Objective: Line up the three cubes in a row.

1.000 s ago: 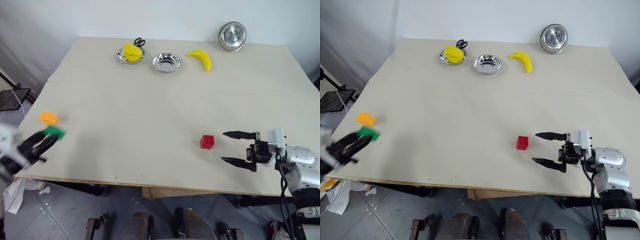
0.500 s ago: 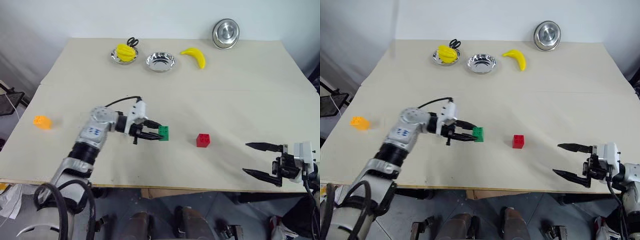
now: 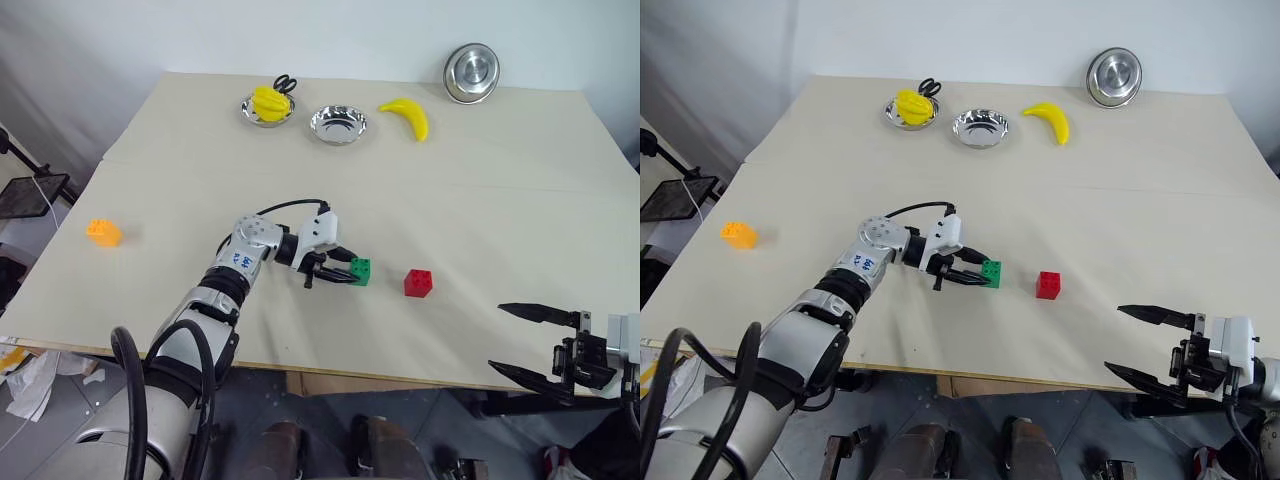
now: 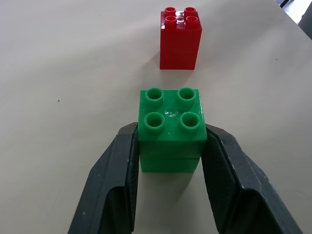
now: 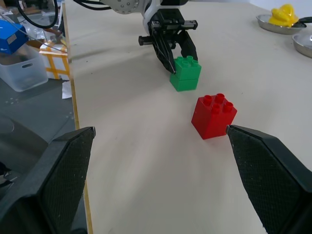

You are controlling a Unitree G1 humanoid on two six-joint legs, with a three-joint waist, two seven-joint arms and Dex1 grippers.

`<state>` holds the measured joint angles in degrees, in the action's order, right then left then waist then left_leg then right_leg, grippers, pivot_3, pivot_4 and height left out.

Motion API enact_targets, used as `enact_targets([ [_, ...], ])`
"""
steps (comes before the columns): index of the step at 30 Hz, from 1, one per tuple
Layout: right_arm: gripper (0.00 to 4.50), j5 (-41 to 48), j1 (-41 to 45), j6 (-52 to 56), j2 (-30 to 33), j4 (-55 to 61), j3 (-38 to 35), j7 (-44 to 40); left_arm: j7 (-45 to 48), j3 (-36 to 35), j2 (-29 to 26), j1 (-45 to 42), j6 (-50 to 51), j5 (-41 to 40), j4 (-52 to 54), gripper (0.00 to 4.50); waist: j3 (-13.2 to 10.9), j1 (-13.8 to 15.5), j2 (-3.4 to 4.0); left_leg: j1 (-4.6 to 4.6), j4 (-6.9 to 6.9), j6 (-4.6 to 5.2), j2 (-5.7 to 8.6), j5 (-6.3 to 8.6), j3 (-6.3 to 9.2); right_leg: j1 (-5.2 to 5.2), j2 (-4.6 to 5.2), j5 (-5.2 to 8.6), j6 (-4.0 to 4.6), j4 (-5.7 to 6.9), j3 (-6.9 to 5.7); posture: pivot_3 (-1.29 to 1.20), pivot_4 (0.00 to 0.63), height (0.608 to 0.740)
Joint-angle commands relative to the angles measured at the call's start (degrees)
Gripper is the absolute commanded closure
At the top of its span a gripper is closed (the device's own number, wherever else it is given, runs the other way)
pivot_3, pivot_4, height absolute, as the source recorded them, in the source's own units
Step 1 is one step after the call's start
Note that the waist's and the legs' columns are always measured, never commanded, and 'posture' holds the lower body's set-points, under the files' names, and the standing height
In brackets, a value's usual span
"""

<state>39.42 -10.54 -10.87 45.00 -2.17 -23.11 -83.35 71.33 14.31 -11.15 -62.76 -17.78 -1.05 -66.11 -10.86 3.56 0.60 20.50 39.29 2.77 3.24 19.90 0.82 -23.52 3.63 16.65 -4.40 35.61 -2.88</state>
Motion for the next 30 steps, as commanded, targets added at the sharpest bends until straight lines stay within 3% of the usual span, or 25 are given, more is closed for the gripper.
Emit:
enact_targets([
  [1,0.00,0.0,0.0,0.2,-0.5,1.6,-1.2,0.5,1.4,-0.5,1.0,-0.6,-0.6,1.4,-0.9,3.03,0.0,0.0,0.00,0.00,0.00,0.00,0.00,0.00,0.00,0.00,0.00,0.00,0.00,0.00,0.00,0.00,0.150,0.740],
  [11,0.00,-1.8,3.3,0.1,-1.6,-0.7,0.6,0.2,6.2,-2.1,1.0,-0.7,0.1,1.6,-0.5,3.03,0.0,-0.5,0.00,0.00,0.00,0.00,0.00,0.00,0.00,-0.03,-0.01,0.00,0.00,0.04,-0.02,0.00,0.150,0.740],
  [18,0.00,-2.4,3.8,0.1,-2.2,-0.9,1.1,0.1,2.7,-2.2,1.6,-1.2,-0.2,3.4,-1.2,3.03,0.0,-0.4,0.00,0.00,0.02,0.01,0.01,-0.01,0.01,-0.01,0.00,0.00,0.00,0.04,-0.03,0.00,0.150,0.740],
  [20,0.00,-2.6,3.7,0.1,-2.5,-0.8,1.3,0.2,3.0,-2.3,1.8,-1.2,0.0,3.4,-1.2,2.32,0.0,-0.4,0.00,0.00,0.05,0.01,0.01,-0.01,0.01,0.00,0.00,0.00,0.00,0.06,-0.03,0.00,0.150,0.740],
  [24,0.00,-2.7,3.7,0.4,-2.8,-0.7,1.6,0.2,3.3,-4.3,1.7,-0.8,-0.2,1.7,-0.2,1.65,0.0,-0.6,0.00,0.03,0.07,0.01,0.01,-0.01,0.00,-0.06,-0.01,0.00,0.00,0.12,-0.02,0.00,0.150,0.740],
  [28,0.00,-2.9,6.4,0.9,-3.0,-2.2,3.1,-0.4,6.6,-7.7,-3.2,1.8,-1.6,-1.4,4.2,0.62,0.0,-1.2,-0.01,0.03,0.07,-0.01,0.00,-0.01,0.00,-0.08,-0.01,0.00,0.00,0.15,-0.02,0.00,0.150,0.740],
  [30,0.00,-3.0,7.7,1.2,-3.1,-3.1,3.8,-1.1,11.9,-10.3,-6.6,5.3,-1.5,-5.6,9.7,0.62,0.0,-1.9,-0.01,0.02,0.07,-0.05,-0.01,-0.03,-0.01,-0.12,-0.02,0.00,0.01,0.24,0.01,0.00,0.150,0.740],
])
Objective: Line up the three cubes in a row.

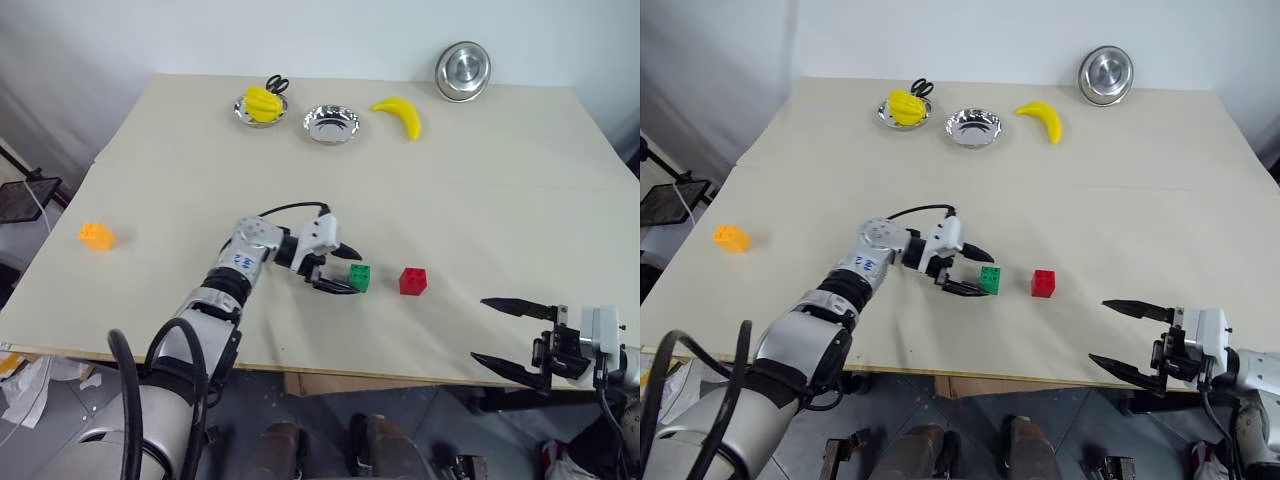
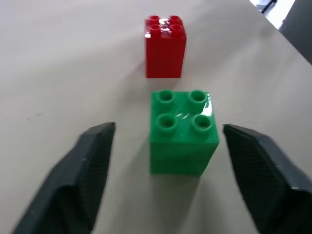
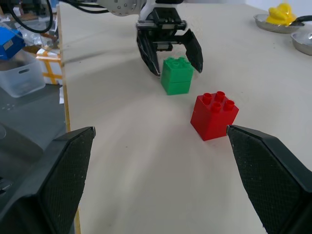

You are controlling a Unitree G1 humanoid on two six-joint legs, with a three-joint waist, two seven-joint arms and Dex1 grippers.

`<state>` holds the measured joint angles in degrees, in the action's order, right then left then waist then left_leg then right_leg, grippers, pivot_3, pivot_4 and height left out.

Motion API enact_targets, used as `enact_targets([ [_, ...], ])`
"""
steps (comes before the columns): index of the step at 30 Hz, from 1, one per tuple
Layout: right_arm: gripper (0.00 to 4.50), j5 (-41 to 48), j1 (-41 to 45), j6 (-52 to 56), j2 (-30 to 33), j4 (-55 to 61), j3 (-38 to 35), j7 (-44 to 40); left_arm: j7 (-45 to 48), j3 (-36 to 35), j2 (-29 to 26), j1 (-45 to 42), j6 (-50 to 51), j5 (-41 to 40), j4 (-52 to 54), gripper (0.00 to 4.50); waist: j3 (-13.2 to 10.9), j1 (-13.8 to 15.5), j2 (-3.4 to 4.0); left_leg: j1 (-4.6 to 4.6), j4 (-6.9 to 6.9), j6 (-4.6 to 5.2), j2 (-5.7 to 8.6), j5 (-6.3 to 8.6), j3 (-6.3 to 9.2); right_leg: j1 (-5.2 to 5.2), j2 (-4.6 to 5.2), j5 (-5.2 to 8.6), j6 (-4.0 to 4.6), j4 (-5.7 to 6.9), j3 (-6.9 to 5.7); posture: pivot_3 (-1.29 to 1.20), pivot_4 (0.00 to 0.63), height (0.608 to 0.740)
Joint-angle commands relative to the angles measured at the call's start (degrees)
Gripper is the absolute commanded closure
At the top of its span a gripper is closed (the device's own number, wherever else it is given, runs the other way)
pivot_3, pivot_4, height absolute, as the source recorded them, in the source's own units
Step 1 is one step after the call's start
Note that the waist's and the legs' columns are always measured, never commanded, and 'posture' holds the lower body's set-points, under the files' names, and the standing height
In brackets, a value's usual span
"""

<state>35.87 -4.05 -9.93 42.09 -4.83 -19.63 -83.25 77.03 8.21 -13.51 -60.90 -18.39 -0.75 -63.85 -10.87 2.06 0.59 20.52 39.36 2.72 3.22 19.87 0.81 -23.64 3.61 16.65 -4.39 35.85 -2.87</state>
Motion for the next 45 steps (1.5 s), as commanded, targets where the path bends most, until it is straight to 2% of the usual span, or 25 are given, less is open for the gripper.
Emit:
enact_targets([
  [1,0.00,0.5,1.8,0.5,-0.2,-1.0,0.7,-1.5,9.0,-5.1,-5.9,5.5,0.3,-8.1,10.9,0.62,0.0,-0.8,0.02,-0.01,-0.01,-0.04,-0.01,0.00,0.00,-0.02,0.00,0.01,0.02,0.02,0.00,0.00,0.150,0.740],
  [4,0.00,0.1,4.4,0.7,-0.1,-3.5,2.1,-2.8,13.4,-7.1,-13.0,14.1,6.0,-12.5,23.8,0.62,0.0,-1.1,0.05,-0.03,-0.06,-0.09,-0.05,-0.01,0.02,-0.04,-0.02,0.03,0.06,0.04,-0.01,0.00,0.150,0.740],
  [7,0.00,-0.3,7.2,0.7,-0.5,-5.6,3.5,-4.0,10.0,-9.5,-18.5,21.4,8.7,-14.9,33.9,0.02,0.0,-1.4,0.04,-0.04,-0.05,-0.09,-0.07,-0.01,0.05,-0.03,-0.02,0.03,0.07,0.04,0.01,0.00,0.150,0.740],
  [10,0.00,-0.5,12.3,1.1,-1.8,-8.9,5.4,-5.1,0.9,-19.3,-24.5,33.6,12.8,-18.6,44.6,0.02,0.0,-1.3,0.06,-0.04,-0.03,-0.06,-0.06,-0.02,0.08,0.01,0.02,0.03,0.07,0.02,0.01,0.00,0.150,0.740],
  [12,0.00,-0.5,14.6,2.5,-2.3,-10.2,6.7,-5.8,-6.1,-26.9,-26.1,41.8,13.4,-19.7,49.0,0.02,0.0,-1.3,0.06,-0.07,-0.03,-0.03,-0.06,0.00,0.08,0.03,0.03,0.04,0.08,0.00,0.03,0.00,0.150,0.740],
  [14,0.00,-1.0,16.4,1.9,-3.3,-11.6,7.6,-6.4,-14.2,-35.9,-25.2,50.2,13.9,-21.2,53.0,0.02,0.0,-1.4,0.07,-0.12,-0.14,0.01,-0.07,0.03,0.08,0.04,0.04,0.06,0.11,-0.03,0.06,0.00,0.150,0.740],
  [17,0.00,-1.4,18.1,0.7,-4.5,-13.2,8.4,-7.0,-22.7,-44.8,-22.4,60.4,13.4,-22.5,57.9,0.02,0.0,-1.2,0.06,-0.12,-0.23,0.03,-0.10,0.06,0.08,0.03,0.03,0.07,0.13,-0.08,0.06,0.00,0.150,0.740],
  [21,0.00,-1.8,20.0,-1.7,-6.4,-14.9,9.3,-7.9,-33.8,-56.8,-14.7,75.1,14.4,-25.4,64.2,0.02,0.0,-0.9,0.02,-0.12,-0.22,0.12,-0.10,0.12,0.05,0.13,0.04,0.07,0.13,-0.25,0.10,0.00,0.150,0.740],
  [24,0.00,-1.8,21.3,-2.9,-7.1,-16.0,9.6,-8.3,-39.0,-61.8,-9.0,80.9,15.1,-30.1,66.3,0.02,0.0,-0.5,0.00,-0.16,-0.22,0.22,-0.10,0.20,0.06,0.20,0.04,0.07,0.13,-0.31,0.12,0.00,0.150,0.740],
  [26,0.00,-1.8,22.1,-3.4,-7.6,-16.4,9.0,-6.8,-41.6,-62.9,-5.5,84.2,13.5,-30.1,67.5,0.02,0.0,-0.4,0.00,-0.15,-0.22,0.25,-0.09,0.23,0.08,0.25,0.05,0.08,0.15,-0.34,0.16,0.00,0.150,0.740],
  [30,0.00,-1.8,21.4,-3.7,-8.3,-15.8,8.8,-5.8,-46.0,-63.7,-1.8,86.7,12.4,-31.0,69.0,0.02,0.1,-0.4,-0.05,-0.19,-0.22,0.48,-0.09,0.34,0.08,0.34,0.06,0.11,0.21,-0.43,0.19,0.00,0.150,0.740],
  [34,0.00,-2.0,21.2,-3.6,-8.5,-16.2,8.7,-5.8,-46.9,-61.0,-3.9,85.9,15.0,-31.0,68.7,0.02,0.1,-0.6,-0.05,-0.20,-0.23,0.48,-0.09,0.35,0.07,0.30,0.06,0.14,0.26,-0.37,0.20,0.00,0.150,0.740],
  [37,0.00,-2.1,21.6,-3.6,-8.5,-16.5,8.8,-6.0,-48.9,-58.4,-8.8,81.5,21.0,-31.6,68.4,0.02,0.1,-0.5,-0.06,-0.21,-0.23,0.47,-0.09,0.34,0.09,0.30,0.05,0.15,0.28,-0.31,0.20,0.00,0.150,0.740],
  [40,0.00,-2.3,21.9,-3.5,-8.4,-16.8,9.1,-6.1,-49.7,-54.8,-17.6,74.0,28.5,-30.8,64.9,0.02,0.1,-0.5,-0.06,-0.23,-0.23,0.45,-0.09,0.31,0.10,0.30,0.05,0.15,0.30,-0.25,0.20,0.00,0.150,0.740],
  [42,0.00,-2.5,22.3,-3.5,-8.4,-17.1,9.3,-6.2,-50.0,-53.2,-22.2,68.8,30.5,-29.9,60.7,0.02,0.1,-0.8,-0.05,-0.24,-0.23,0.38,-0.09,0.27,0.09,0.27,0.05,0.14,0.32,-0.18,0.19,0.00,0.150,0.740],
  [45,0.00,-2.6,22.6,-3.3,-8.3,-17.1,9.4,-6.1,-49.5,-48.7,-29.6,57.7,33.3,-27.2,49.1,0.02,0.1,-0.9,-0.05,-0.27,-0.25,0.06,-0.08,0.15,0.07,0.18,0.04,0.12,0.28,-0.02,0.17,0.00,0.150,0.740],
])
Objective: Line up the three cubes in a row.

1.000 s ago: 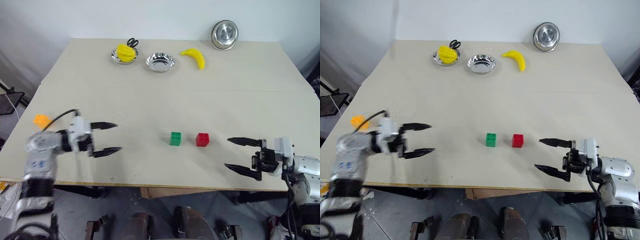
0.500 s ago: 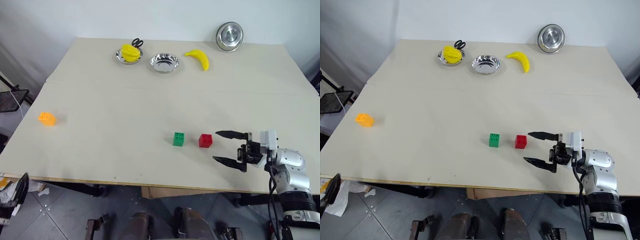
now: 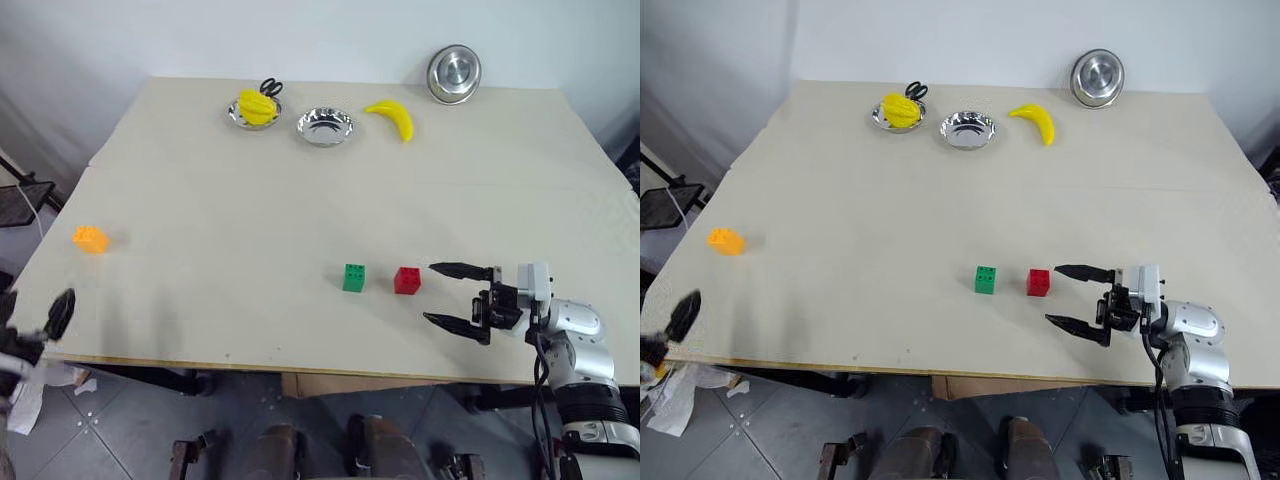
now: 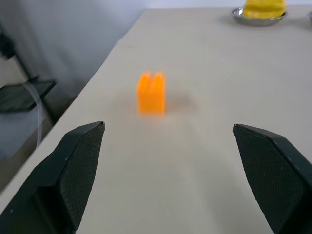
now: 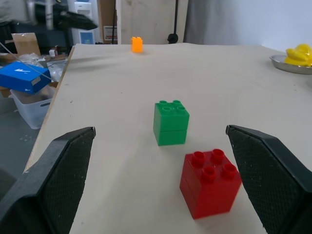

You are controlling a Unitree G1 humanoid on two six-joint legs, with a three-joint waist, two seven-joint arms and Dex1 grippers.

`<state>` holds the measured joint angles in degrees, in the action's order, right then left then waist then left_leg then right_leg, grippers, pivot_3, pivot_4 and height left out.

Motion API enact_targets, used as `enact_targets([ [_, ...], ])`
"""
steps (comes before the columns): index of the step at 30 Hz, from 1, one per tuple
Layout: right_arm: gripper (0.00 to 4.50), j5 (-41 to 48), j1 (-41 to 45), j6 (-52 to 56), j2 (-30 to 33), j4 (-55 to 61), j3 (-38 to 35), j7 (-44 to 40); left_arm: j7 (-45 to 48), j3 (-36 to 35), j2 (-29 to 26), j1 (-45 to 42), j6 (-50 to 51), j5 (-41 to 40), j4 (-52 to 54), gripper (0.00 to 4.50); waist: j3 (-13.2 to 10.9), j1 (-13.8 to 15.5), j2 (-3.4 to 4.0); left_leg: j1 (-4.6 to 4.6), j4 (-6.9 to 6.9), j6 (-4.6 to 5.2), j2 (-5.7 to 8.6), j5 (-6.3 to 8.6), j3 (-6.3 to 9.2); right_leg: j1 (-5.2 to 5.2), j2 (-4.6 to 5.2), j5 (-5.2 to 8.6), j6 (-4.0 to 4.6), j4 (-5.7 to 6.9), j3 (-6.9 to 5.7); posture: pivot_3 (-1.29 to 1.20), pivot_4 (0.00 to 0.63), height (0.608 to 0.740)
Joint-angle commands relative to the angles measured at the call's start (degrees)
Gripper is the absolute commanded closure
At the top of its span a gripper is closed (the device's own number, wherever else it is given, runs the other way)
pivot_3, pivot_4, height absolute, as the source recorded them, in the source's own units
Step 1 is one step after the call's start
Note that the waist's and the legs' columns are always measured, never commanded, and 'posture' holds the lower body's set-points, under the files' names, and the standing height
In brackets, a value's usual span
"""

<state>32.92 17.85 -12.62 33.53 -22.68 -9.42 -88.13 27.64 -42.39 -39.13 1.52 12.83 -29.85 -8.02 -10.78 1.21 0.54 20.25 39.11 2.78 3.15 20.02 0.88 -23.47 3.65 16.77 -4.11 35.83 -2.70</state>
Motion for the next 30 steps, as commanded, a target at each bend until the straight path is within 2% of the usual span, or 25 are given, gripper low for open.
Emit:
enact_targets([
  [1,0.00,0.3,0.6,-0.6,0.2,1.1,-0.7,-1.0,-0.8,3.7,-6.0,-8.9,1.2,4.0,-11.7,0.02,0.0,-0.3,0.00,0.04,-0.02,-0.03,0.00,0.00,0.01,-0.06,-0.02,0.00,0.00,0.01,-0.02,0.00,0.150,0.740],
  [3,0.00,0.2,0.5,-0.3,0.0,1.9,-0.6,-0.5,-2.4,6.8,-8.6,-15.5,3.7,6.3,-19.5,0.02,0.0,-0.6,0.01,0.01,-0.05,-0.05,0.00,0.01,-0.02,-0.11,-0.02,-0.01,-0.02,0.08,-0.03,0.00,0.150,0.740],
  [9,0.00,0.2,-1.5,0.6,-0.3,5.6,-0.6,1.5,-0.3,12.8,-11.8,-28.9,-0.8,11.1,-37.1,0.02,0.0,-1.2,-0.03,0.15,-0.11,-0.07,-0.01,0.01,0.00,-0.23,-0.10,-0.04,-0.07,0.16,-0.13,0.00,0.150,0.740],
  [15,0.00,0.3,-3.9,1.5,-0.4,9.3,-0.9,3.9,3.5,16.2,-12.7,-35.2,-5.1,13.6,-48.0,0.02,0.0,-1.1,-0.07,0.19,-0.08,-0.05,0.01,0.03,0.00,-0.23,-0.08,-0.07,-0.13,0.14,-0.15,0.00,0.150,0.740],
  [18,0.00,0.3,-4.8,1.6,-0.4,10.4,-0.9,4.6,4.7,17.0,-12.6,-36.4,-5.6,13.9,-50.6,0.62,0.0,-1.2,-0.08,0.19,-0.05,-0.05,0.01,0.02,-0.01,-0.23,-0.08,-0.07,-0.13,0.14,-0.15,0.00,0.150,0.740],
  [25,0.00,0.6,-5.7,1.7,0.1,11.4,-1.4,5.4,7.9,19.7,-12.9,-36.2,-7.3,15.5,-49.4,2.87,0.0,-1.2,-0.08,0.19,-0.05,-0.07,0.00,0.01,0.00,-0.23,-0.08,-0.07,-0.13,0.16,-0.13,0.00,0.150,0.740],
  [26,0.00,0.6,-5.8,1.7,0.3,11.4,-1.6,5.4,9.7,20.9,-12.9,-36.0,-9.0,16.3,-48.4,3.05,0.0,-1.2,-0.08,0.20,-0.05,-0.07,0.00,0.01,-0.01,-0.23,-0.08,-0.07,-0.13,0.16,-0.13,0.00,0.150,0.740],
  [30,0.00,0.5,-7.2,1.4,0.7,11.5,-2.4,5.4,19.8,23.9,-10.4,-36.9,-13.1,14.9,-40.9,3.05,0.0,-0.4,-0.11,0.24,-0.02,-0.07,0.00,0.01,0.02,-0.23,-0.07,-0.07,-0.13,0.14,-0.14,0.00,0.150,0.740],
])
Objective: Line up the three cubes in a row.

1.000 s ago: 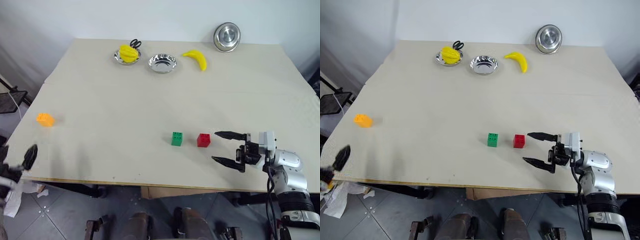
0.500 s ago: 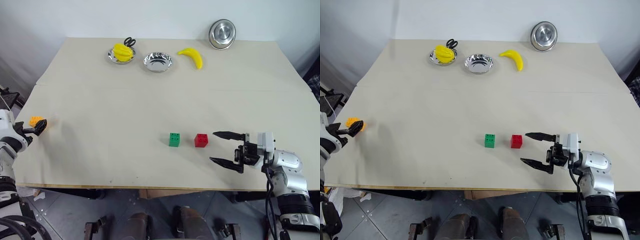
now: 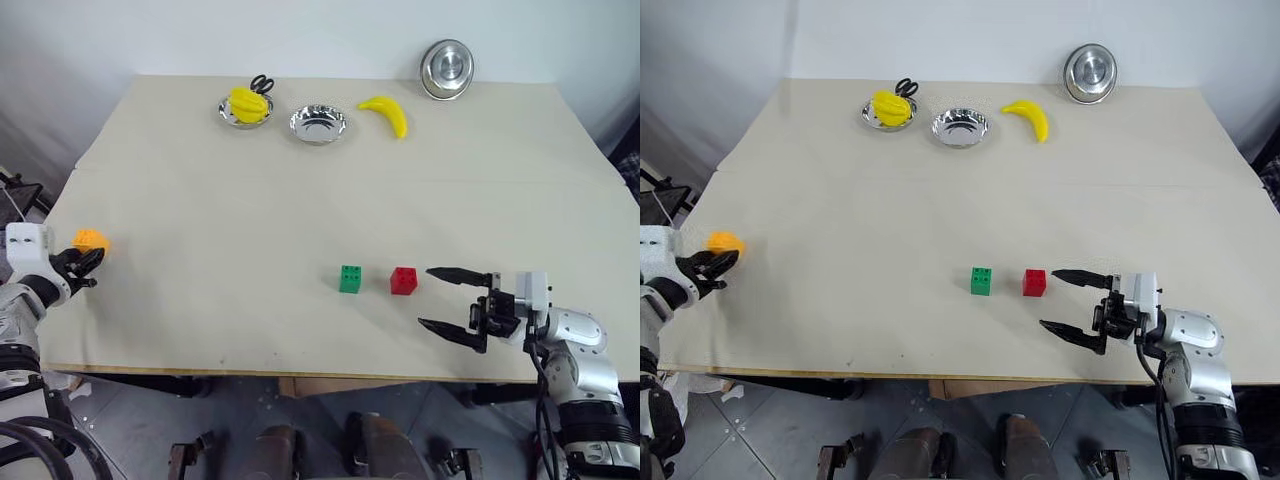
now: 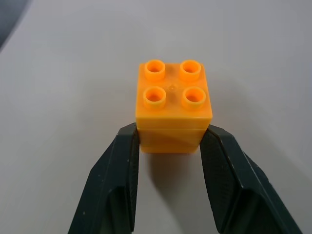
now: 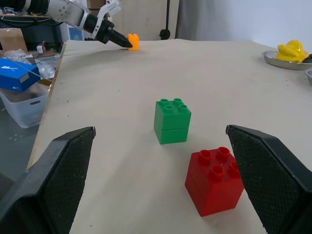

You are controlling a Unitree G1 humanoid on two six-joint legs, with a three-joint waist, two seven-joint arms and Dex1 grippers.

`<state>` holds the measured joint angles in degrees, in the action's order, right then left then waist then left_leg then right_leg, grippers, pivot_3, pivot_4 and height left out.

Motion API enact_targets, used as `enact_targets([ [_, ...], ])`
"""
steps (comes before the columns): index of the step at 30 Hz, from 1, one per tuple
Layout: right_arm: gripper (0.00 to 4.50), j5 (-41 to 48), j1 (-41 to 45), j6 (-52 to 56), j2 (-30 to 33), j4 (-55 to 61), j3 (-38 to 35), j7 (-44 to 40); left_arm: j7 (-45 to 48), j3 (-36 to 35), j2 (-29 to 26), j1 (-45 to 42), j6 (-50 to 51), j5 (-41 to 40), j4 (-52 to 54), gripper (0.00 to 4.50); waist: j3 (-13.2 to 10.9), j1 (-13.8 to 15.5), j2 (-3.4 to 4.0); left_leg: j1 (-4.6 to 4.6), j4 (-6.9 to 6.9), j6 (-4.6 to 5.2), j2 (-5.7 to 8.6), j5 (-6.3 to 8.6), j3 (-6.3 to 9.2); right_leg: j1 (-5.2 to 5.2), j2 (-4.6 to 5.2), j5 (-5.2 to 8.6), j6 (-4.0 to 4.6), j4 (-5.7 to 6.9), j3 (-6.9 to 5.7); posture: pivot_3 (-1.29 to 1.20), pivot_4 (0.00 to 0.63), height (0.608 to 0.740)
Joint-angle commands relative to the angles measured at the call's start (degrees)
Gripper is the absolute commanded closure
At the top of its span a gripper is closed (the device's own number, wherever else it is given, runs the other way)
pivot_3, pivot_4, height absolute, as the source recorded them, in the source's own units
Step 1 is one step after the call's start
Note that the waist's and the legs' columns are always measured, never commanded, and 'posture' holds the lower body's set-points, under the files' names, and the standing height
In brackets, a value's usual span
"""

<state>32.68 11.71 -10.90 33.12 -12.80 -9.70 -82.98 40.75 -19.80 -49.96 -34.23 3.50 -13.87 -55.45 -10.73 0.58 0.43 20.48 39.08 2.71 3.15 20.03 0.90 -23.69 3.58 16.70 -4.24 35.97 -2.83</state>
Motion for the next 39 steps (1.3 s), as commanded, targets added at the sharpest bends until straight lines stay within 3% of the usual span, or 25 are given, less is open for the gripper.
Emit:
enact_targets([
  [1,0.00,0.8,-1.6,-0.3,1.3,1.8,-2.3,0.3,10.9,2.6,0.9,-0.7,-5.9,-1.6,9.3,3.05,0.0,0.5,0.00,0.00,0.00,0.01,0.00,0.00,0.00,0.00,0.01,0.00,0.00,0.00,0.00,0.00,0.150,0.740],
  [7,0.00,1.0,-3.7,0.1,3.5,2.1,-4.5,0.1,35.7,11.8,4.4,-1.4,-12.2,-4.0,20.9,3.05,0.0,0.7,0.01,0.03,0.03,0.02,0.01,0.00,-0.01,0.01,0.03,0.00,0.00,-0.06,0.00,0.00,0.150,0.740],
  [13,0.00,2.0,-6.6,1.2,7.2,3.0,-7.7,-0.6,47.9,23.0,10.9,-9.5,-16.6,1.2,15.7,3.05,0.0,0.9,0.01,0.03,0.10,-0.03,0.00,-0.06,-0.02,0.01,0.00,0.00,0.00,-0.10,-0.01,0.00,0.150,0.740],
  [19,0.00,3.6,-13.0,3.1,9.5,7.4,-11.0,-0.9,48.4,28.5,19.4,-18.8,-22.9,6.5,1.8,3.05,0.0,1.0,-0.01,0.05,0.13,-0.01,0.01,-0.09,-0.04,0.01,-0.02,0.00,-0.01,-0.07,-0.01,0.00,0.150,0.740],
  [25,0.00,4.5,-18.6,4.2,8.7,13.0,-12.6,1.0,47.2,30.4,23.6,-24.6,-27.8,11.0,-9.2,3.05,0.0,0.8,-0.05,0.08,0.14,0.00,0.01,-0.10,-0.08,-0.02,-0.05,-0.02,-0.05,-0.05,-0.01,0.00,0.150,0.740],
  [39,0.00,4.2,-21.9,4.2,6.3,17.8,-12.1,5.3,43.4,29.4,26.5,-28.0,-28.3,15.7,-15.0,3.05,0.0,1.1,-0.07,0.07,0.22,-0.01,0.02,-0.11,-0.05,0.00,-0.03,-0.03,-0.05,-0.09,0.00,0.00,0.150,0.740],
])
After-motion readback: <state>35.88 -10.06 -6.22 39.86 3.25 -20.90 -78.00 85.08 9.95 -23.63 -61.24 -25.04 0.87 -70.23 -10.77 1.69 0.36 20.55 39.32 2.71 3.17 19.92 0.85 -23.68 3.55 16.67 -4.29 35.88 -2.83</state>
